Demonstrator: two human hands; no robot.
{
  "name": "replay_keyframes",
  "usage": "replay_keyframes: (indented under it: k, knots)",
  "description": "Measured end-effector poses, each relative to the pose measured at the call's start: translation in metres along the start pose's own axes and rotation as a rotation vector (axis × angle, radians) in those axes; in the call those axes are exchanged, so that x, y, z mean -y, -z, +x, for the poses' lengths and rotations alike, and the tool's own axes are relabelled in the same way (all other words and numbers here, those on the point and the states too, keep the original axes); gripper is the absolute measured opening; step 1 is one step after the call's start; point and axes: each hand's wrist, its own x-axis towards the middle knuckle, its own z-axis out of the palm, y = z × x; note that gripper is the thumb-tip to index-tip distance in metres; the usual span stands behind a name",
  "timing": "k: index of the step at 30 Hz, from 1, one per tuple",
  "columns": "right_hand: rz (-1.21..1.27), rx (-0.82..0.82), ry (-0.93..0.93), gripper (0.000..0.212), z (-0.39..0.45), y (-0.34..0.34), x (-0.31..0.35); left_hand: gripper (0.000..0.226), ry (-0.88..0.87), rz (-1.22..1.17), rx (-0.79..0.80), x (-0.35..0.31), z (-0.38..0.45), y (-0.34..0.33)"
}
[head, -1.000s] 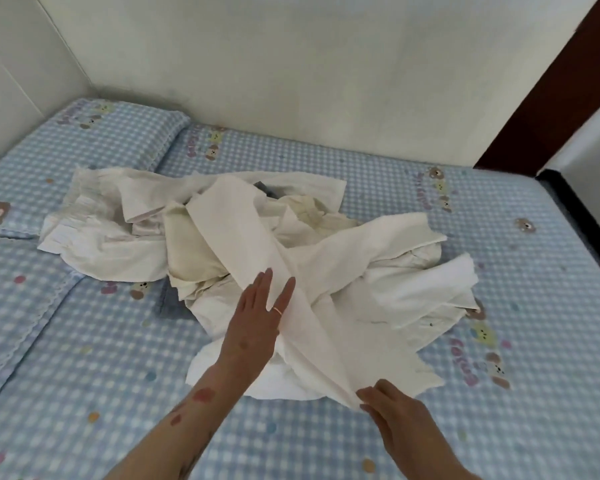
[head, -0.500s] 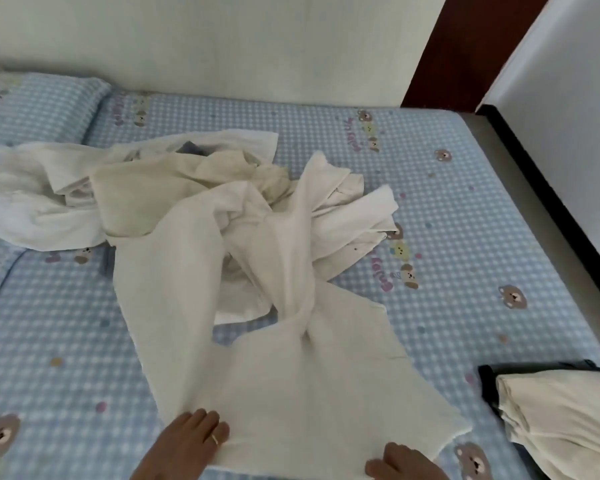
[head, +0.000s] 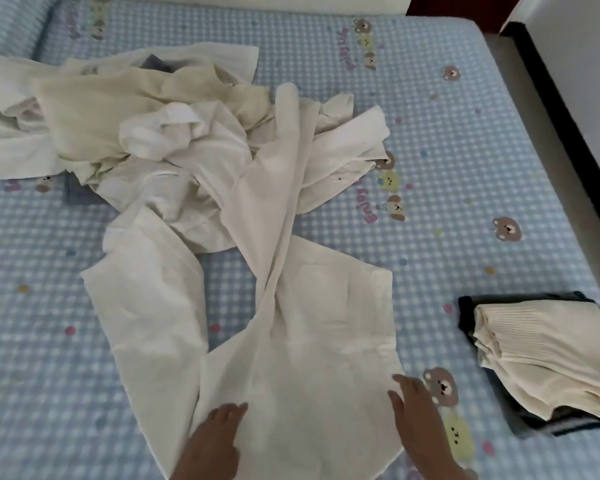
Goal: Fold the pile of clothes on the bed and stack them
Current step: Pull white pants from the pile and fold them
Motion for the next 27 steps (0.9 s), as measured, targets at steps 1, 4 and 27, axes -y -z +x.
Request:
replay_keyframes:
  k: [1, 4, 27]
  knots:
    - [-0.044, -0.116, -0.114, 0.033, 0.024, 0.005, -0.009, 0.071, 0.047, -0.072, -0.088, -0.005, 0.015, 0.001]
    - [-0.205, -0.051, -0.321, 0.048, 0.056, -0.003, -0.016, 0.054, 0.141, -0.104, -0.286, -0.009, 0.067, 0.004]
    - [-0.011, -0.472, -0.196, 0.04, 0.035, 0.051, -0.054, 0.038, 0.276, -0.004, -0.211, 0.013, 0.088, 0.005]
